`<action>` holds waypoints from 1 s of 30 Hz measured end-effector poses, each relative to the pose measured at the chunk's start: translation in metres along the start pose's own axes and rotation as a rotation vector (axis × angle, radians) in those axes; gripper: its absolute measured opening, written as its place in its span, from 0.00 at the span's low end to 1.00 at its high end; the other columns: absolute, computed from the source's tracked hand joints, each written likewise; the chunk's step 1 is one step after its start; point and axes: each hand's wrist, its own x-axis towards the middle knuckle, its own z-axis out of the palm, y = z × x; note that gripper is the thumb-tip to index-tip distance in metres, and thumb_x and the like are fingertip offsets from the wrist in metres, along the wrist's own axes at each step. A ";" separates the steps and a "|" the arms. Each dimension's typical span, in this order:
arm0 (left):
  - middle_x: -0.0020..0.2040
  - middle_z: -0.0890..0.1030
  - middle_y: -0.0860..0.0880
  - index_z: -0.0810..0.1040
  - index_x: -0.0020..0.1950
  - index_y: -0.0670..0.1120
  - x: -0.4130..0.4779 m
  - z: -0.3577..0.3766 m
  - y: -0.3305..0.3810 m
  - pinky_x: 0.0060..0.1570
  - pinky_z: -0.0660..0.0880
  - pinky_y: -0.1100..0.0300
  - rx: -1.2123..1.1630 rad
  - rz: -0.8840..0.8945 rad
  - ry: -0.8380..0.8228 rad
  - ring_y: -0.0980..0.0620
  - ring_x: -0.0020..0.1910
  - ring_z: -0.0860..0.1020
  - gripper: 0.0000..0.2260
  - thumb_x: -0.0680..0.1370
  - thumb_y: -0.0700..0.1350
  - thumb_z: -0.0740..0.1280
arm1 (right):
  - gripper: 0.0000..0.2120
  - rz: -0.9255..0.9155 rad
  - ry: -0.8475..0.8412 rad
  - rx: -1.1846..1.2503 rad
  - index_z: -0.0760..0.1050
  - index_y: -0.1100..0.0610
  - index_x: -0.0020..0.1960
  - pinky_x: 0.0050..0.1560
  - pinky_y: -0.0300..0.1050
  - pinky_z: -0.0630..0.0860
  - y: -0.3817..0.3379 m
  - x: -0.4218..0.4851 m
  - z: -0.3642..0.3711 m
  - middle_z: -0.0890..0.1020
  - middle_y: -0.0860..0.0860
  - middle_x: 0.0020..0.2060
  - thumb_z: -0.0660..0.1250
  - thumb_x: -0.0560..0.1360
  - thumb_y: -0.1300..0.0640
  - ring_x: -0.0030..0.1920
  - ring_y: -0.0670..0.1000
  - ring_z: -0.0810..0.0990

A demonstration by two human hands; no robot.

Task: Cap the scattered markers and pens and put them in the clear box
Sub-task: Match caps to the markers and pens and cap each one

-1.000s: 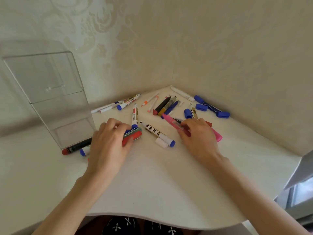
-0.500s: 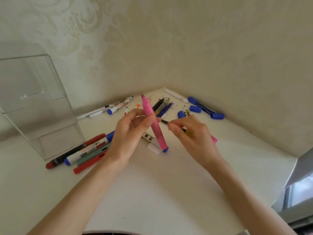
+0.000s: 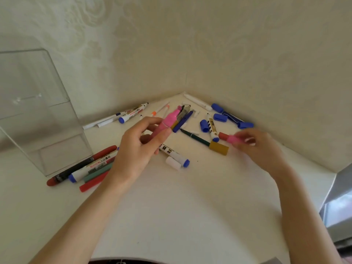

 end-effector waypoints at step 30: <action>0.39 0.78 0.49 0.81 0.51 0.43 -0.011 0.001 -0.017 0.36 0.72 0.57 0.635 0.376 -0.275 0.52 0.35 0.75 0.12 0.75 0.49 0.65 | 0.11 -0.419 -0.247 0.527 0.79 0.49 0.45 0.46 0.32 0.75 -0.050 -0.028 0.036 0.83 0.42 0.39 0.71 0.67 0.62 0.44 0.42 0.82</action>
